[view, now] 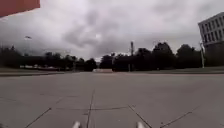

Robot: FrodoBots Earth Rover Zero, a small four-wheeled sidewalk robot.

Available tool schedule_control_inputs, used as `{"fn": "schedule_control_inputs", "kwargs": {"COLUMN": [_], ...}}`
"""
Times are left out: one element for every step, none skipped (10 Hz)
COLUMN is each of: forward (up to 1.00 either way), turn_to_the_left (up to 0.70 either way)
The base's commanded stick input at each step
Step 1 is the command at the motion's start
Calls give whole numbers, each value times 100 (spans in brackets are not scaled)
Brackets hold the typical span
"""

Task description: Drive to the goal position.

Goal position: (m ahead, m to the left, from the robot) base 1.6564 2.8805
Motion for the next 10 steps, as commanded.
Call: {"fn": "schedule_control_inputs", "kwargs": {"forward": [100, 100, 100, 100, 100, 100, 100, 100, 100, 100], "turn_to_the_left": [0, 0, 0, 0, 0, 0, 0, 0, 0, 0]}}
